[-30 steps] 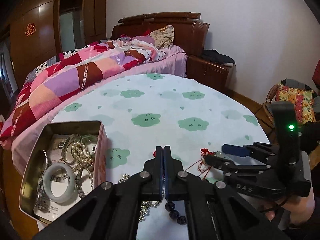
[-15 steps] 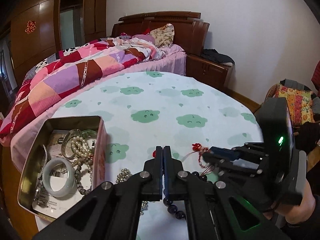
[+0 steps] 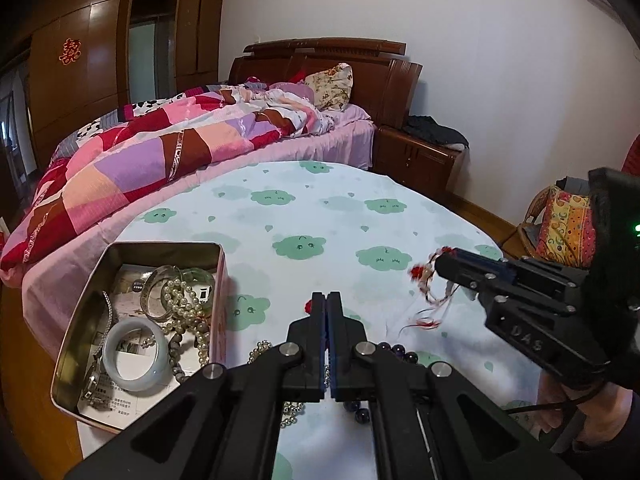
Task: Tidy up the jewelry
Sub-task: 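Lift the jade pendant with the right gripper and carry it toward the tin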
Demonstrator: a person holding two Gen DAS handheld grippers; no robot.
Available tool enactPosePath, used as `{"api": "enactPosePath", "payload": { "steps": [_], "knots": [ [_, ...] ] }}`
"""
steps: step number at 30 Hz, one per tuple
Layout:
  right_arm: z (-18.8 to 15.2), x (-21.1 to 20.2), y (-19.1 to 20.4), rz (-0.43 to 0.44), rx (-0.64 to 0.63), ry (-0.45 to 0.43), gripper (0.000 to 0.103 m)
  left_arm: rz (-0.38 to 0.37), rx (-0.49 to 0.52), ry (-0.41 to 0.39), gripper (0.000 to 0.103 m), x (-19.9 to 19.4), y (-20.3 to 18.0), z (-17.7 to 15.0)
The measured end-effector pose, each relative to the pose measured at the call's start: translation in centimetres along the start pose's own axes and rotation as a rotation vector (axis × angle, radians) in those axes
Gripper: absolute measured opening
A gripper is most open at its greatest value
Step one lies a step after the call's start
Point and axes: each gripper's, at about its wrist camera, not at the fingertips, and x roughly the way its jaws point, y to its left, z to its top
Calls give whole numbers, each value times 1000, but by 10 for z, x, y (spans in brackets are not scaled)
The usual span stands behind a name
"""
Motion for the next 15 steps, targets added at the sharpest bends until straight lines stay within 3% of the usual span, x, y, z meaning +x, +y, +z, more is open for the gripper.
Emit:
{"api": "enactPosePath", "payload": {
  "steps": [15],
  "knots": [
    [14, -13, 8, 62, 12, -40, 15, 3, -11, -30, 0, -19, 4, 6]
  ]
}}
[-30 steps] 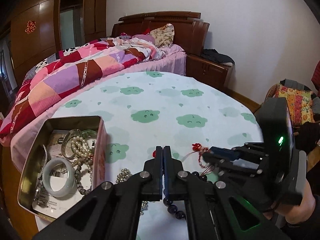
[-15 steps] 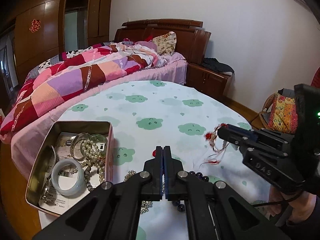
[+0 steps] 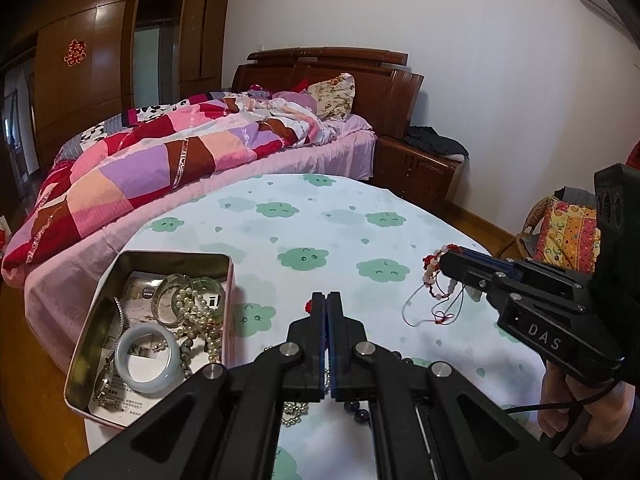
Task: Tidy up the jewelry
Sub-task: 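Lift the jade pendant with the right gripper and carry it toward the tin, then lower the jade pendant into the tin and open the right gripper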
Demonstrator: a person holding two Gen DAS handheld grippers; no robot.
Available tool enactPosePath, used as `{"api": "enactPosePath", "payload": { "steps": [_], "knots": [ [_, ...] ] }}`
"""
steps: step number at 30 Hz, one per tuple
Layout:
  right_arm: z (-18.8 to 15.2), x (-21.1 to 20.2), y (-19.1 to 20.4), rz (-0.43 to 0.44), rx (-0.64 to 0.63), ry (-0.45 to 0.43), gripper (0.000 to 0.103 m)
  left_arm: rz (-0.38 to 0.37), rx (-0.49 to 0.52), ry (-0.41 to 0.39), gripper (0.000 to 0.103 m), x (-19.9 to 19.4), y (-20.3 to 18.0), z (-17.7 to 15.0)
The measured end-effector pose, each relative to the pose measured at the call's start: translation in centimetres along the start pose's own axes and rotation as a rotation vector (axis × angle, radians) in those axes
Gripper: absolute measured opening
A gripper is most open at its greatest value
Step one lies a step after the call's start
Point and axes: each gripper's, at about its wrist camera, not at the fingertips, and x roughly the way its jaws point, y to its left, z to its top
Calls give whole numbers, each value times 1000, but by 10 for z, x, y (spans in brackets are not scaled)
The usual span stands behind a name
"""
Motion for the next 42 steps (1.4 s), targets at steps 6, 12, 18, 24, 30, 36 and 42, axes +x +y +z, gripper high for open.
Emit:
{"api": "enactPosePath", "payload": {
  "steps": [6, 12, 18, 24, 30, 36, 42],
  "knots": [
    [7, 1, 15, 29, -32, 0, 15, 11, -22, -14, 0, -7, 10, 2],
    [18, 4, 37, 59, -73, -3, 15, 26, -61, -32, 0, -16, 28, 5],
    [31, 8, 59, 99, -99, -15, 15, 54, -85, -51, 0, -26, 45, 8],
    [41, 19, 83, 143, -139, -5, 15, 78, -108, -65, 0, -34, 59, 9],
    [46, 29, 106, 171, -187, 13, 15, 105, -132, -72, 0, -35, 77, 10],
    [47, 42, 123, 198, -216, 35, 15, 132, -158, -76, 0, -35, 95, 9],
    [45, 52, 138, 209, -239, 57, 15, 149, -173, -69, 0, -32, 112, 9]
  ]
}}
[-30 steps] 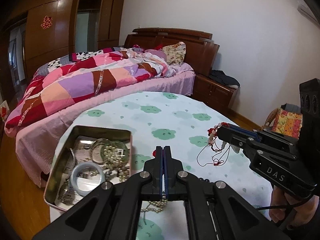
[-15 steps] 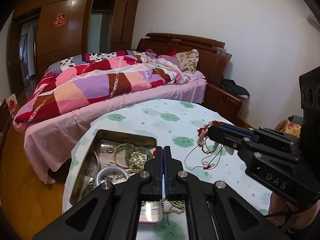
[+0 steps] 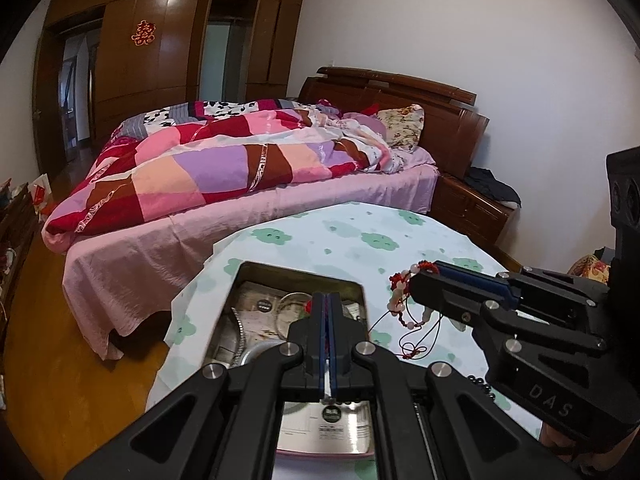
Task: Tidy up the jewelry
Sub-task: 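Lower the jade pendant into the tin and open the right gripper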
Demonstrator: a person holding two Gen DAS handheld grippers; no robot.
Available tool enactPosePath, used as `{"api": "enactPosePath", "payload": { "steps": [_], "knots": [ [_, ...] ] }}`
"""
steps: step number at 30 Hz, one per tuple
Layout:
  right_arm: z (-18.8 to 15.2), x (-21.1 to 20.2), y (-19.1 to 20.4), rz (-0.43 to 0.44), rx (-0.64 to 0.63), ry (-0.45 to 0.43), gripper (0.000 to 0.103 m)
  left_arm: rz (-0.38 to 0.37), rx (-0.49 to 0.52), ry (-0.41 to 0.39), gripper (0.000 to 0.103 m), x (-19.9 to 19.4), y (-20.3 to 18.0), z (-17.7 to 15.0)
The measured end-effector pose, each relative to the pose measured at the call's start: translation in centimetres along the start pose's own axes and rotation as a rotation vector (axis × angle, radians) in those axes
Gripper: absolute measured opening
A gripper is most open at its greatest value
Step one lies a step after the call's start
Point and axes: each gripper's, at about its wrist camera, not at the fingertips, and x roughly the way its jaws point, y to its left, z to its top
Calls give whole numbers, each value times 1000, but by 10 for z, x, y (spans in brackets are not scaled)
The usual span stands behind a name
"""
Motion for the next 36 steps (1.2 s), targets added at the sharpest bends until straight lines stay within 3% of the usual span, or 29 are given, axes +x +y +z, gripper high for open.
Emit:
{"api": "enactPosePath", "payload": {
  "steps": [17, 30, 36],
  "knots": [
    [-9, 40, 16, 27, -5, 91, 15, 19, -55, 68, 0, 29, 43, -8],
    [-29, 33, 20, 69, 26, 131, 15, -27, -33, 122, 0, 28, 28, -30],
    [-38, 36, 29, 83, 7, 161, 15, -13, -40, 155, 0, 32, 31, -38]
  ]
}}
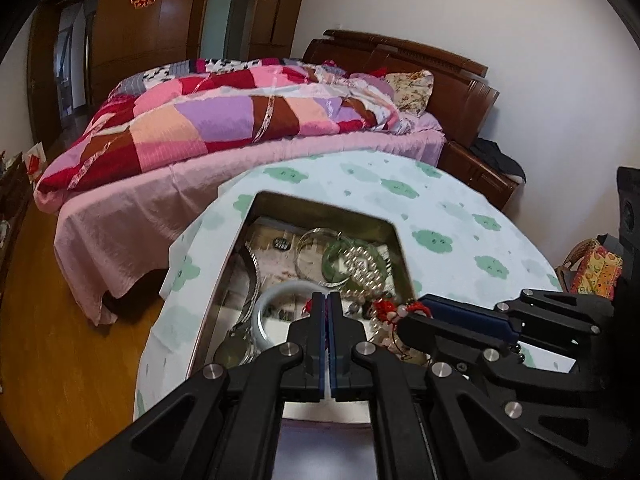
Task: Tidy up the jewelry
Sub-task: 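Lower the jade pendant into the tin and open the right gripper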
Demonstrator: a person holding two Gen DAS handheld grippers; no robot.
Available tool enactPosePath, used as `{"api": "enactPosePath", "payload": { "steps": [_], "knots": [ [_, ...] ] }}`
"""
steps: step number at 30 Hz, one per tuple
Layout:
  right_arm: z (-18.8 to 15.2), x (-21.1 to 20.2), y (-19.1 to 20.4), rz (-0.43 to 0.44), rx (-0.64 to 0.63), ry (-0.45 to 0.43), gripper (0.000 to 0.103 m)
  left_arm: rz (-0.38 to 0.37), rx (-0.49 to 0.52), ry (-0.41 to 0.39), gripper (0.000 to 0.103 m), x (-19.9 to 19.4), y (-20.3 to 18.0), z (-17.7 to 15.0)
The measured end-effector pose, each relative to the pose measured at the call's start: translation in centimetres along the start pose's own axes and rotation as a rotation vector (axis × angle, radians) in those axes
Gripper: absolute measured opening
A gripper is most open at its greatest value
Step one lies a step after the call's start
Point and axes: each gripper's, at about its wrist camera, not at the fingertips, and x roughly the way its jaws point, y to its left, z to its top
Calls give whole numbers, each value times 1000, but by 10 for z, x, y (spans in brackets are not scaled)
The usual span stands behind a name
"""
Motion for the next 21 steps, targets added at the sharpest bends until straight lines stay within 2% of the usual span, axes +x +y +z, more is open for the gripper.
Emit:
{"api": "enactPosePath", "payload": {
  "steps": [3, 10, 21],
  "knots": [
    [-7, 2, 0, 1, -5, 16, 15, 6, -15, 18, 0, -4, 3, -7],
    [-13, 7, -6, 1, 18, 39, 16, 13, 21, 47, 0, -9, -8, -25],
    [-16, 11, 5, 2, -15, 55, 16, 28, -21, 48, 0, -5, 2, -27]
  ]
}}
